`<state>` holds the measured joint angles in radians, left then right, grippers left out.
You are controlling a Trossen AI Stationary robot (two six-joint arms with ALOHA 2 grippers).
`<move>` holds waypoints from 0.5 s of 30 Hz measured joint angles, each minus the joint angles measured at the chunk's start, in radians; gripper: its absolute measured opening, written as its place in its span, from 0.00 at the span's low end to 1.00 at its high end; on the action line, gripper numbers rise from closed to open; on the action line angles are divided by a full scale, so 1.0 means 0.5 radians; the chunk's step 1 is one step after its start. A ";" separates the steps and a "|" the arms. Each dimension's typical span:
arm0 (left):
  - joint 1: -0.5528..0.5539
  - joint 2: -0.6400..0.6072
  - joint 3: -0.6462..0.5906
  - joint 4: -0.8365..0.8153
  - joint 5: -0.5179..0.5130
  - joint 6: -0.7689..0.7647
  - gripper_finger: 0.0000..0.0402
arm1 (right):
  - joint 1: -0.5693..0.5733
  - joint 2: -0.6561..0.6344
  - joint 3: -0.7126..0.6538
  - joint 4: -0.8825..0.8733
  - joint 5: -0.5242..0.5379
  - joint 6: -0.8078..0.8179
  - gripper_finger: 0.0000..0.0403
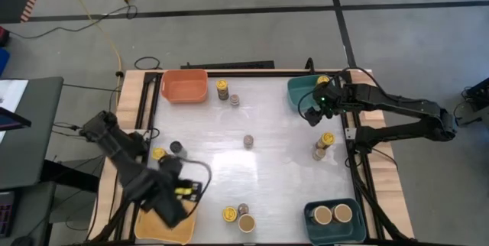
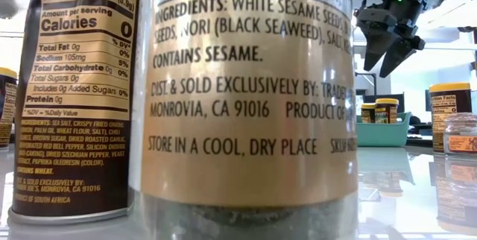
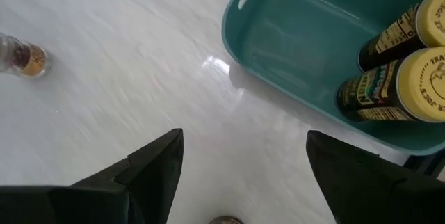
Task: Sort spices by type
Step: Put the right black seasoning bottle into the yellow bin
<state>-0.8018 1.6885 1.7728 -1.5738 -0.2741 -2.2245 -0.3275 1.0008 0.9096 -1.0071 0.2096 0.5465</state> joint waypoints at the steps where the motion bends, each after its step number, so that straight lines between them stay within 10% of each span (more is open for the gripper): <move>1: -0.051 0.002 -0.019 0.000 0.022 -0.081 0.51 | 0.000 0.000 0.000 0.007 0.000 0.000 0.82; 15: -0.356 0.000 -0.372 0.190 0.437 -0.156 0.51 | -0.001 0.001 0.000 0.060 0.000 0.005 0.82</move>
<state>-0.9796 1.6882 1.5870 -1.4786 -0.0558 -2.3025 -0.3279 1.0012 0.9096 -0.9771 0.2096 0.5491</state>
